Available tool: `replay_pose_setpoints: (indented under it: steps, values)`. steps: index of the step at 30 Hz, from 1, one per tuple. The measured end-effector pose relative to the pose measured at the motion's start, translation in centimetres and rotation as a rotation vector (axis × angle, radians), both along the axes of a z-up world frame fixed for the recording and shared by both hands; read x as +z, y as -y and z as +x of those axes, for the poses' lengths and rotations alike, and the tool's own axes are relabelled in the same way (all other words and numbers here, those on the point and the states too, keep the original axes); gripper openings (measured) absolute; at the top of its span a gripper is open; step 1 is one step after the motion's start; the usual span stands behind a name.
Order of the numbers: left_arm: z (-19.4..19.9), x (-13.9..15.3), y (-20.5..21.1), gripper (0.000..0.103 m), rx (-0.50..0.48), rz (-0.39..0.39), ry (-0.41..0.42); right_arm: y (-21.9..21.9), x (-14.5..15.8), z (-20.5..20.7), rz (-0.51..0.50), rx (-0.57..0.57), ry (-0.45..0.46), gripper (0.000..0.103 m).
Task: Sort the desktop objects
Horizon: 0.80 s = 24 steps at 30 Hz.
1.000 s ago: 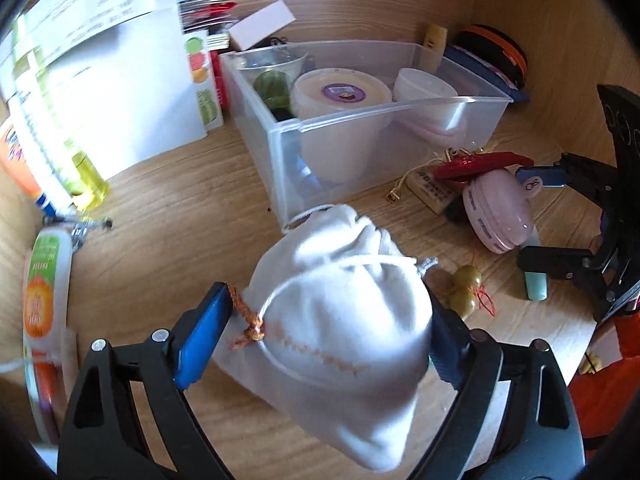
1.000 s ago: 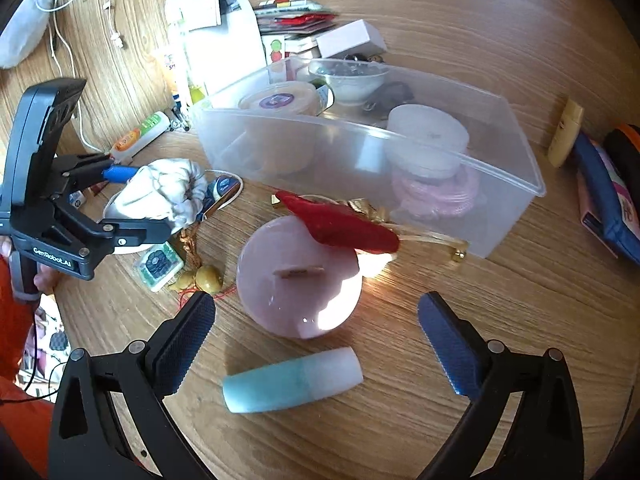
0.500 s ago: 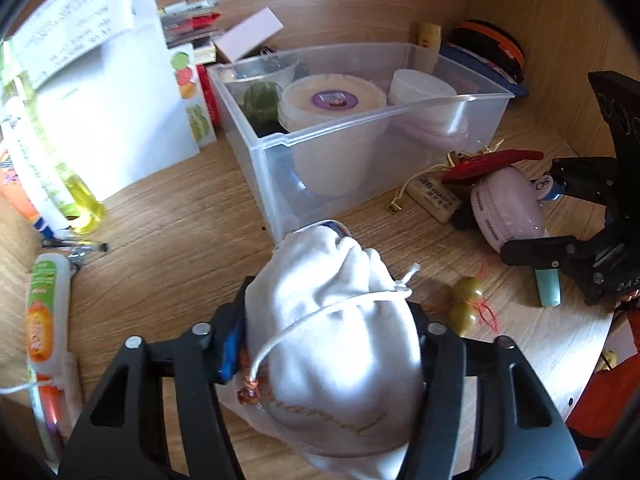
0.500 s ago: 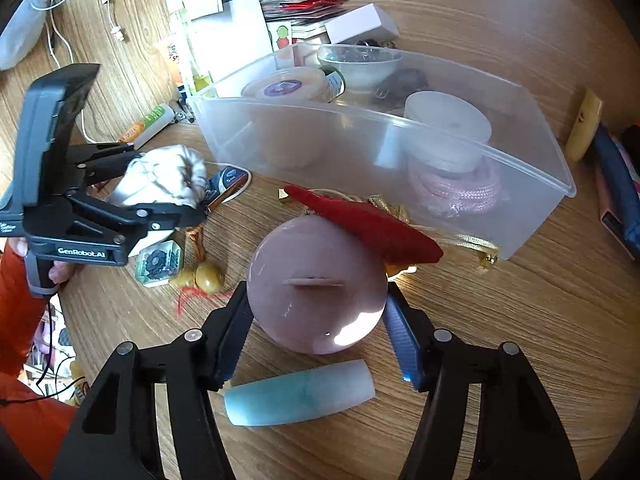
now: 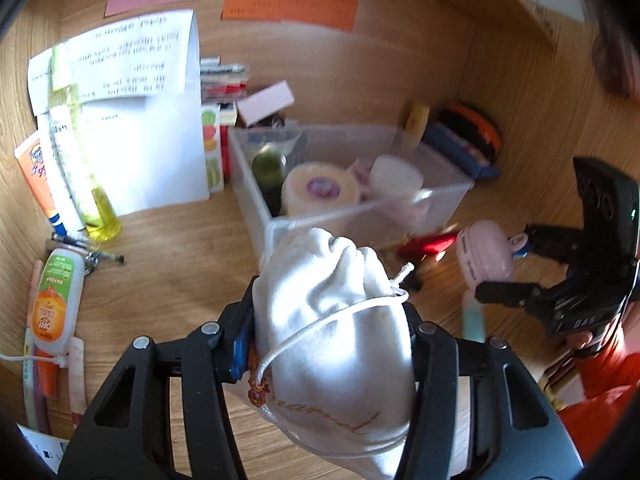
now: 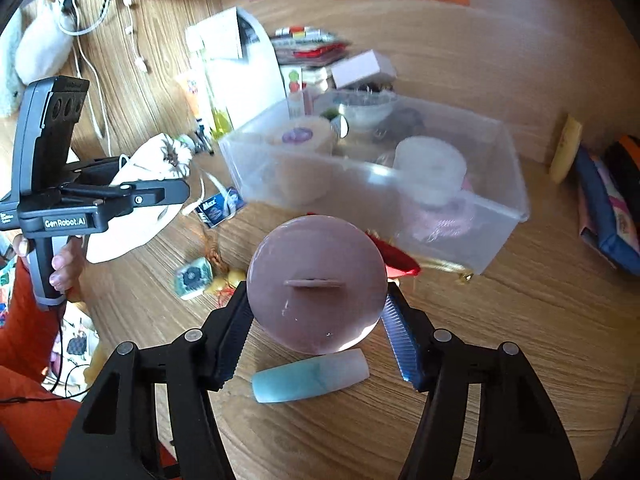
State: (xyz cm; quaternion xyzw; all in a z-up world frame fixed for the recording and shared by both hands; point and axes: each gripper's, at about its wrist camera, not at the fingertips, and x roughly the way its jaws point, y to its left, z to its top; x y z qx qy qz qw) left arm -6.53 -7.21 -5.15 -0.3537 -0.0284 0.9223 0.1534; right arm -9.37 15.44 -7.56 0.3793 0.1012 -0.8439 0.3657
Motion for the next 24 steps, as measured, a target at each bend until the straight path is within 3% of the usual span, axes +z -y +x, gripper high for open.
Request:
replay_pose_setpoints:
  steps: [9, 16, 24]
  values:
    - [-1.5, 2.1, -0.1, 0.052, -0.025, 0.115, -0.037, -1.9, 2.8, 0.1, -0.028, -0.044, -0.07, 0.06]
    - [-5.1, 1.2, 0.8, 0.052, 0.003, 0.206, 0.027, -2.7, 3.9, -1.3, -0.049, -0.08, -0.093, 0.06]
    - [-7.5, 1.6, 0.1, 0.051, 0.024, 0.209, 0.03, -2.7, 4.5, -3.0, -0.059, -0.1, -0.11, 0.06]
